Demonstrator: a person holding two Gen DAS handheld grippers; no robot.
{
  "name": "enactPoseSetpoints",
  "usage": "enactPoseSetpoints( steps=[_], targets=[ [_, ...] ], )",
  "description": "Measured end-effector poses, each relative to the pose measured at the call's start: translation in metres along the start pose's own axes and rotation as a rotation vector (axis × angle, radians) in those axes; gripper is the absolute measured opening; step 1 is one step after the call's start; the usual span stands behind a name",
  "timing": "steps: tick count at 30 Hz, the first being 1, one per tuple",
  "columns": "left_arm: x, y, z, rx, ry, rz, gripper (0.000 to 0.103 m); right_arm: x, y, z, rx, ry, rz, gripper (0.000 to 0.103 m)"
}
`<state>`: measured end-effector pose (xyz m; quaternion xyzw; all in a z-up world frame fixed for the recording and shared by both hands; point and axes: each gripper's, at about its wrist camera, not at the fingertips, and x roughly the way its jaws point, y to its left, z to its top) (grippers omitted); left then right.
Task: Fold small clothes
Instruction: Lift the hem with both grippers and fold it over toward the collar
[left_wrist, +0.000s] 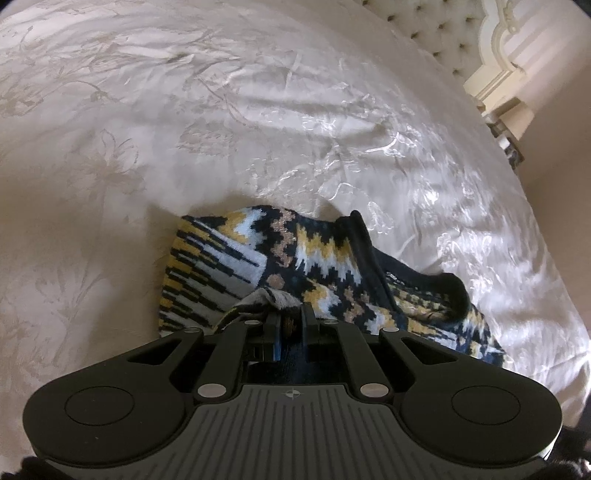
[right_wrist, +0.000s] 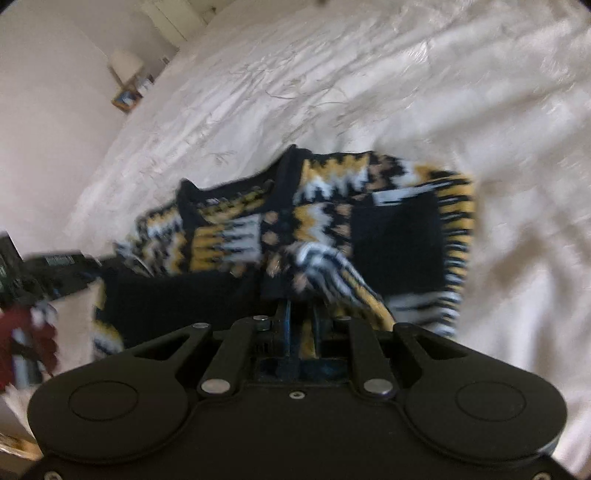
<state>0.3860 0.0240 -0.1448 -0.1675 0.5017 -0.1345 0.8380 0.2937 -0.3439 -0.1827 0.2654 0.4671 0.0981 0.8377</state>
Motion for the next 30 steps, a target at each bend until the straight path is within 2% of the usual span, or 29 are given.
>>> enactPoseSetpoints(
  steps=[2, 3, 5, 6, 7, 9, 10, 11, 13, 16, 18, 19, 20, 21, 23, 25, 26, 30],
  targets=[
    [0.001, -0.001, 0.002, 0.001, 0.003, -0.001, 0.009, 0.003, -0.010, 0.011, 0.115, -0.070, 0.080, 0.024],
    [0.001, -0.001, 0.003, 0.003, 0.003, -0.001, 0.009, 0.001, -0.015, 0.017, 0.177, -0.132, 0.082, 0.024],
    [0.002, -0.001, 0.005, 0.000, 0.004, 0.000, 0.010, -0.004, -0.024, 0.026, 0.261, -0.221, 0.051, 0.024],
    [0.003, 0.000, 0.006, -0.005, 0.005, 0.001, 0.010, -0.005, -0.025, 0.029, 0.262, -0.231, 0.012, 0.024],
    [0.004, 0.000, 0.006, -0.011, 0.008, 0.001, 0.010, -0.005, -0.023, 0.032, 0.236, -0.227, -0.018, 0.024],
    [0.006, 0.003, 0.008, -0.028, 0.016, -0.003, 0.010, -0.006, -0.016, 0.033, 0.143, -0.197, -0.066, 0.035],
    [0.007, 0.004, 0.008, -0.035, 0.022, -0.006, 0.010, -0.009, -0.012, 0.031, 0.084, -0.184, -0.091, 0.050],
    [0.009, 0.006, 0.009, -0.042, 0.031, -0.012, 0.011, -0.011, -0.008, 0.029, 0.035, -0.178, -0.108, 0.058],
    [0.013, 0.009, 0.012, -0.059, 0.050, -0.027, 0.014, -0.013, -0.001, 0.024, -0.046, -0.163, -0.138, 0.058],
    [0.016, 0.014, 0.019, -0.094, 0.067, -0.070, 0.026, -0.018, -0.002, 0.018, -0.054, -0.177, -0.170, 0.058],
    [0.016, 0.016, 0.023, -0.128, 0.063, -0.105, 0.044, -0.022, -0.007, 0.015, -0.026, -0.185, -0.182, 0.058],
    [0.015, 0.017, 0.025, -0.141, 0.060, -0.122, 0.049, -0.024, -0.009, 0.016, -0.032, -0.181, -0.193, 0.058],
    [0.013, 0.017, 0.027, -0.148, 0.053, -0.135, 0.061, -0.025, -0.009, 0.015, -0.055, -0.173, -0.211, 0.058],
    [0.010, 0.015, 0.028, -0.147, 0.039, -0.132, 0.071, -0.026, -0.009, 0.014, -0.082, -0.156, -0.225, 0.058],
    [0.004, 0.012, 0.033, -0.129, 0.002, -0.106, 0.077, -0.028, -0.004, 0.011, -0.137, -0.125, -0.234, 0.058],
    [0.000, 0.007, 0.037, -0.095, -0.028, -0.078, 0.080, -0.030, 0.001, 0.006, -0.181, -0.107, -0.210, 0.058],
    [-0.001, 0.005, 0.039, -0.069, -0.038, -0.057, 0.080, -0.031, 0.003, 0.004, -0.186, -0.097, -0.172, 0.058],
    [-0.010, -0.002, 0.046, 0.016, -0.063, 0.011, 0.080, -0.020, 0.005, -0.003, -0.112, -0.027, -0.012, 0.058]
  ],
)
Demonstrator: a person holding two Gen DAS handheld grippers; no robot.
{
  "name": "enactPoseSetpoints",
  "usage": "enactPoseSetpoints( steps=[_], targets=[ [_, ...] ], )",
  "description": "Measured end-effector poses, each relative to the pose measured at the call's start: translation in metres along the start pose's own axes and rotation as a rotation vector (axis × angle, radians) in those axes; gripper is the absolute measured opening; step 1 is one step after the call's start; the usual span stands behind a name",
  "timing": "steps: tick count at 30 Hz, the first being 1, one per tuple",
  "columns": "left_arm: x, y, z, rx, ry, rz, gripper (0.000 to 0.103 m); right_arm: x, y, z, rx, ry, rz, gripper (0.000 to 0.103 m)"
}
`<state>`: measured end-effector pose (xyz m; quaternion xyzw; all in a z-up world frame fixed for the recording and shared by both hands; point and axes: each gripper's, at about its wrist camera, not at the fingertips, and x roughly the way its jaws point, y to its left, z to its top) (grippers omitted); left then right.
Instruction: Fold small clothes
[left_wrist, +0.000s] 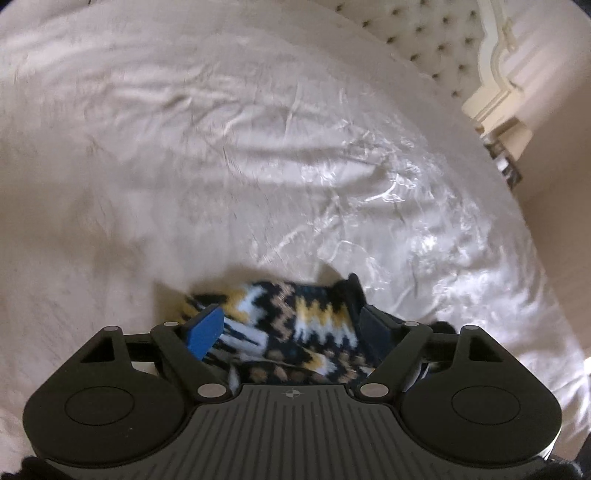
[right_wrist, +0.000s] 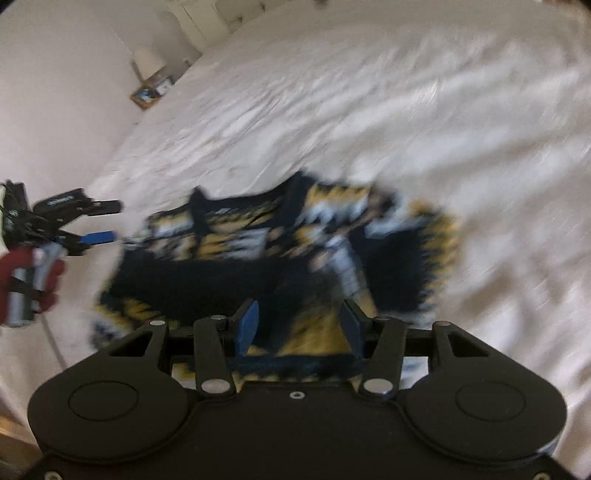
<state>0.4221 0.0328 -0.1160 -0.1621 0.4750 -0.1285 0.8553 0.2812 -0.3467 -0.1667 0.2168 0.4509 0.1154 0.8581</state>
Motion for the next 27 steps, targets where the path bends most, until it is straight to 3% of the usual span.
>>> enactPoseSetpoints(
  steps=[3, 5, 7, 10, 13, 17, 20, 24, 27],
  targets=[
    [-0.008, -0.004, -0.002, 0.049, 0.003, 0.010, 0.080, 0.019, -0.004, 0.002, 0.116, 0.022, 0.121, 0.058],
    [-0.011, -0.007, -0.006, 0.080, 0.016, 0.011, 0.080, 0.035, -0.006, 0.013, 0.153, 0.024, 0.151, 0.058],
    [-0.013, -0.008, -0.015, 0.112, 0.039, 0.018, 0.080, 0.043, -0.010, 0.028, 0.188, -0.041, 0.173, 0.058],
    [-0.016, -0.010, -0.030, 0.147, 0.079, 0.015, 0.080, 0.037, -0.021, 0.049, 0.267, -0.213, 0.127, 0.058],
    [-0.020, -0.013, -0.045, 0.177, 0.108, 0.008, 0.080, 0.031, -0.016, 0.060, 0.174, -0.204, 0.018, 0.058],
    [-0.028, -0.014, -0.061, 0.171, 0.109, -0.017, 0.080, 0.019, -0.003, 0.048, -0.006, -0.148, -0.077, 0.063],
    [-0.028, -0.018, -0.070, 0.188, 0.113, -0.066, 0.080, 0.015, -0.002, 0.035, -0.064, -0.114, -0.092, 0.063],
    [-0.008, -0.026, -0.072, 0.250, 0.194, -0.075, 0.080, 0.021, -0.001, 0.026, -0.132, -0.071, -0.104, 0.063],
    [0.010, -0.035, -0.065, 0.324, 0.212, -0.046, 0.080, 0.024, -0.002, 0.023, -0.147, -0.058, -0.113, 0.063]
  ],
)
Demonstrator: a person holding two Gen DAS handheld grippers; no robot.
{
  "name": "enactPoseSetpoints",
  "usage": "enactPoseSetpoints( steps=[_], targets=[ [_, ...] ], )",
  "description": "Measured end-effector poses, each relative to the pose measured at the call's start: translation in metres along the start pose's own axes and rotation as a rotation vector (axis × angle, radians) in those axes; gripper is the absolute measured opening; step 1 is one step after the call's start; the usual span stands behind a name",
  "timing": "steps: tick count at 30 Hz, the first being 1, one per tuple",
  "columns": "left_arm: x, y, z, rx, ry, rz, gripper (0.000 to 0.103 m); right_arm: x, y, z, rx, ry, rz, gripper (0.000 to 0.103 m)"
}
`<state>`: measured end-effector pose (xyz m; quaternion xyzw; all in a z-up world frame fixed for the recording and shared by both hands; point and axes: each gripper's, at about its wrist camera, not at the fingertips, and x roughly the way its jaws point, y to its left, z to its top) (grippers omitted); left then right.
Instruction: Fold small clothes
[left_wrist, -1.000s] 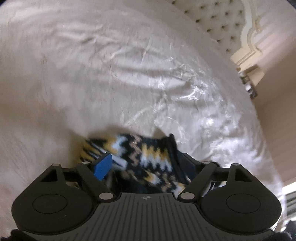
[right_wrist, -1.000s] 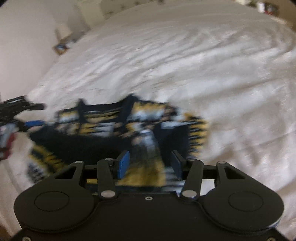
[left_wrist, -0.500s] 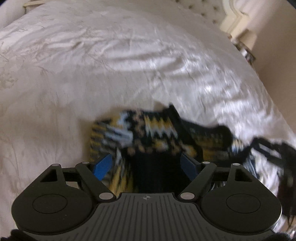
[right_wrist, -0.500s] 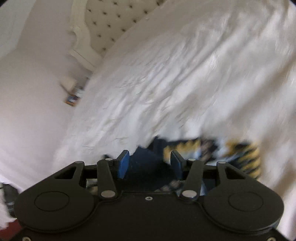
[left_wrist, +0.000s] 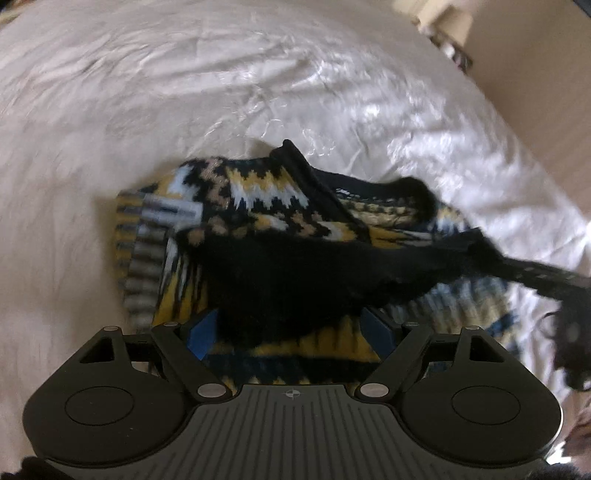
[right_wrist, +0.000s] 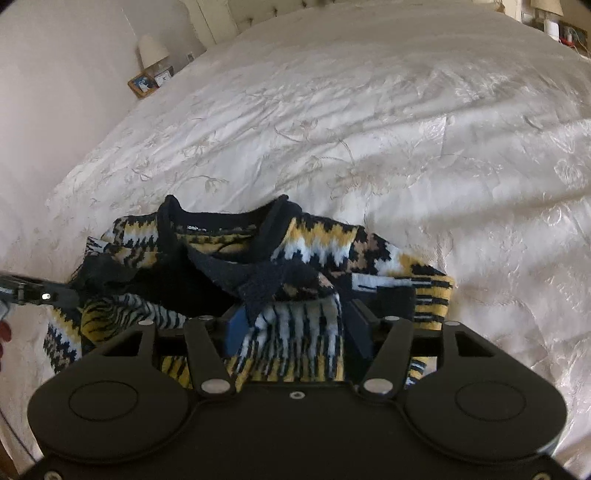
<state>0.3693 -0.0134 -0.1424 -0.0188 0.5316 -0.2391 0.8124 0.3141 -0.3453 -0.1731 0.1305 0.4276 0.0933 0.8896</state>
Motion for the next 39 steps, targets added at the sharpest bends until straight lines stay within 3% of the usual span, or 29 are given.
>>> enactPoseSetpoints(
  steps=[4, 8, 13, 17, 24, 27, 28, 29, 32, 35, 38, 39],
  targets=[
    [0.020, 0.000, 0.031, 0.035, -0.026, 0.040, 0.080, -0.008, -0.005, 0.000, 0.036, -0.033, -0.005, 0.064],
    [0.031, 0.012, 0.060, -0.048, -0.068, 0.063, 0.080, -0.016, -0.007, 0.002, 0.049, -0.060, 0.012, 0.067],
    [0.012, 0.023, 0.074, -0.150, -0.148, 0.079, 0.080, -0.014, -0.006, 0.001, 0.019, -0.051, 0.033, 0.074],
    [-0.006, 0.021, 0.062, -0.152, -0.170, 0.096, 0.080, 0.001, -0.002, 0.000, -0.019, -0.016, 0.022, 0.074],
    [-0.002, 0.021, 0.001, -0.126, -0.023, 0.076, 0.080, 0.032, -0.009, 0.011, 0.065, 0.017, 0.023, 0.073],
    [0.001, 0.017, -0.017, -0.066, 0.014, 0.097, 0.080, 0.037, -0.009, 0.014, 0.097, 0.049, 0.029, 0.053],
    [0.002, 0.015, -0.021, -0.045, 0.028, 0.101, 0.080, 0.038, -0.007, 0.015, 0.091, 0.065, 0.009, 0.037],
    [0.002, 0.014, -0.024, -0.027, 0.041, 0.104, 0.080, 0.040, -0.004, 0.016, 0.076, 0.082, -0.013, 0.013],
    [0.006, 0.012, -0.031, 0.021, 0.082, 0.115, 0.080, 0.033, 0.011, 0.020, -0.004, 0.088, -0.017, 0.009],
    [0.010, 0.013, -0.038, 0.062, 0.130, 0.135, 0.080, 0.025, 0.018, 0.025, -0.101, 0.071, -0.147, 0.008],
    [0.015, 0.016, -0.049, 0.108, 0.191, 0.169, 0.082, 0.034, -0.004, 0.025, -0.012, 0.103, -0.195, 0.007],
    [0.016, 0.019, -0.052, 0.108, 0.208, 0.182, 0.087, 0.037, -0.007, 0.023, -0.008, 0.104, -0.201, 0.007]
  ],
)
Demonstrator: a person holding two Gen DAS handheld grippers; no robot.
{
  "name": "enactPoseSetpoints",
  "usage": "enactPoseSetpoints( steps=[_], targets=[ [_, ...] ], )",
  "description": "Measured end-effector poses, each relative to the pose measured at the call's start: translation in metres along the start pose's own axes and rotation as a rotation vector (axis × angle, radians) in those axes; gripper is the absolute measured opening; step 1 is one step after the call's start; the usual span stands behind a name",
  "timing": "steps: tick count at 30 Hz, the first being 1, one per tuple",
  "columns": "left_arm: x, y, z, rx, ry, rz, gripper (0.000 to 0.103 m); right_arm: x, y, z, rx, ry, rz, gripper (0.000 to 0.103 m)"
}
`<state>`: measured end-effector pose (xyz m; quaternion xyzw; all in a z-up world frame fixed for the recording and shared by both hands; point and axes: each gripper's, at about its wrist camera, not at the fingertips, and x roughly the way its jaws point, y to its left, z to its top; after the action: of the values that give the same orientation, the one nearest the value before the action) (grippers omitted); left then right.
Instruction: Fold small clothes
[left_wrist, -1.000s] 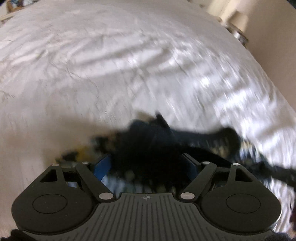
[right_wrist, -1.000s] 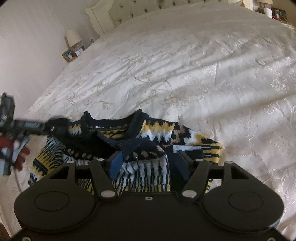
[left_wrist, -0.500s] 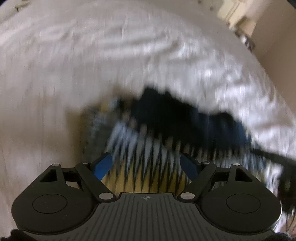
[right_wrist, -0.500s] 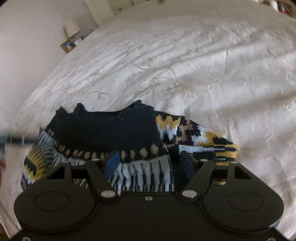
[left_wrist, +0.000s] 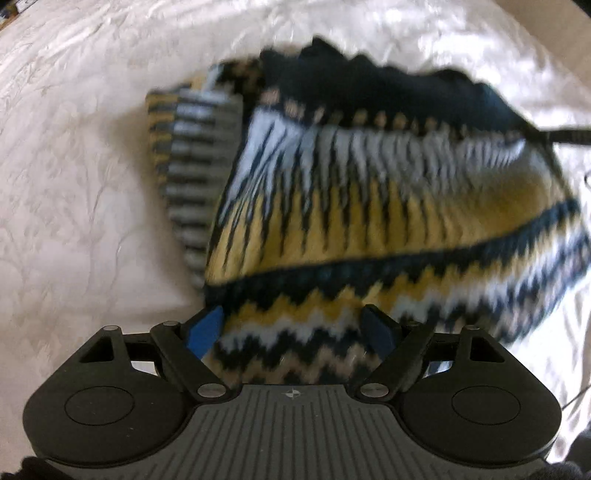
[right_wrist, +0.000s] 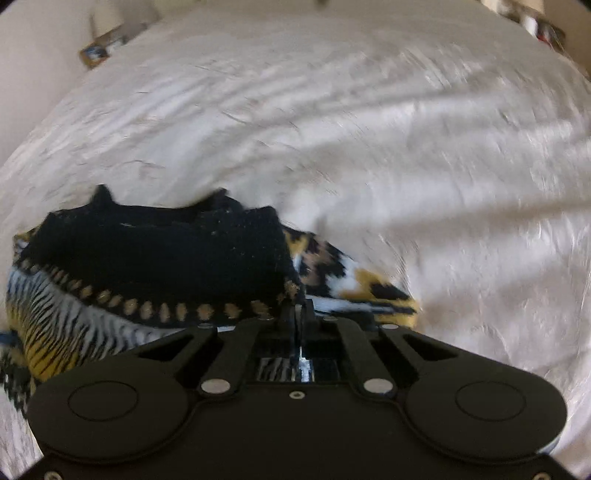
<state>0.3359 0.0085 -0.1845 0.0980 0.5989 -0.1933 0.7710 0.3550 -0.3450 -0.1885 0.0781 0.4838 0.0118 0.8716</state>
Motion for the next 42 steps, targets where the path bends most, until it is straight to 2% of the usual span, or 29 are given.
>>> enactPoseSetpoints(
  steps=[1, 2, 3, 5, 7, 9, 11, 15, 17, 20, 21, 22, 27, 31, 33, 35, 37, 39, 42],
  targets=[
    [0.002, 0.006, -0.003, -0.032, 0.026, 0.002, 0.088, 0.001, 0.001, -0.001, -0.009, -0.001, -0.005, 0.009],
    [-0.001, 0.012, -0.005, -0.076, 0.021, -0.010, 0.088, 0.001, 0.003, -0.002, -0.009, -0.003, -0.003, 0.018],
    [-0.006, 0.015, -0.005, -0.109, 0.011, -0.011, 0.087, -0.001, 0.003, -0.002, 0.004, -0.013, 0.004, 0.021],
    [-0.026, 0.014, -0.004, -0.111, -0.034, 0.013, 0.087, -0.018, 0.005, -0.005, 0.040, -0.073, 0.000, 0.046],
    [-0.048, 0.006, 0.000, -0.093, -0.102, 0.005, 0.087, -0.037, 0.012, -0.009, 0.045, -0.129, 0.008, 0.051],
    [-0.064, -0.006, 0.007, -0.081, -0.169, -0.013, 0.087, -0.051, 0.023, -0.015, 0.024, -0.142, 0.035, 0.052],
    [-0.064, -0.022, 0.017, -0.057, -0.207, -0.030, 0.087, -0.058, 0.039, -0.023, -0.008, -0.138, 0.056, 0.059],
    [-0.037, -0.056, 0.041, -0.001, -0.218, -0.044, 0.087, -0.056, 0.070, -0.043, -0.091, -0.091, 0.043, 0.061],
    [-0.024, -0.068, 0.045, 0.058, -0.211, -0.038, 0.087, -0.052, 0.076, -0.051, -0.107, -0.068, 0.025, 0.063],
    [0.000, -0.080, 0.042, 0.175, -0.163, 0.066, 0.090, -0.042, 0.076, -0.067, -0.153, -0.011, -0.057, 0.066],
    [0.011, -0.079, 0.042, 0.195, -0.138, 0.090, 0.098, -0.037, 0.071, -0.071, -0.166, 0.005, -0.098, 0.066],
    [0.018, -0.075, 0.042, 0.193, -0.125, 0.097, 0.103, -0.034, 0.065, -0.076, -0.165, 0.014, -0.123, 0.066],
    [0.015, -0.071, 0.046, 0.159, -0.102, 0.081, 0.102, -0.041, 0.050, -0.080, -0.133, 0.011, -0.151, 0.068],
    [-0.005, -0.070, 0.043, 0.028, -0.112, 0.004, 0.102, -0.065, 0.040, -0.081, -0.029, -0.031, -0.106, 0.070],
    [-0.012, -0.073, 0.028, 0.012, -0.122, -0.015, 0.102, -0.074, 0.037, -0.085, -0.004, -0.044, -0.090, 0.070],
    [-0.011, -0.077, 0.010, 0.039, -0.097, 0.002, 0.102, -0.075, 0.037, -0.094, -0.005, -0.025, -0.077, 0.071],
    [0.000, -0.074, -0.009, 0.039, -0.038, 0.018, 0.102, -0.068, 0.039, -0.103, -0.029, 0.016, -0.081, 0.074],
    [0.008, -0.066, -0.029, 0.010, -0.013, 0.024, 0.102, -0.058, 0.037, -0.116, -0.037, 0.084, -0.114, 0.074],
    [0.003, -0.064, -0.041, 0.035, -0.014, 0.042, 0.102, -0.056, 0.021, -0.129, 0.057, 0.100, -0.102, 0.074]
  ],
)
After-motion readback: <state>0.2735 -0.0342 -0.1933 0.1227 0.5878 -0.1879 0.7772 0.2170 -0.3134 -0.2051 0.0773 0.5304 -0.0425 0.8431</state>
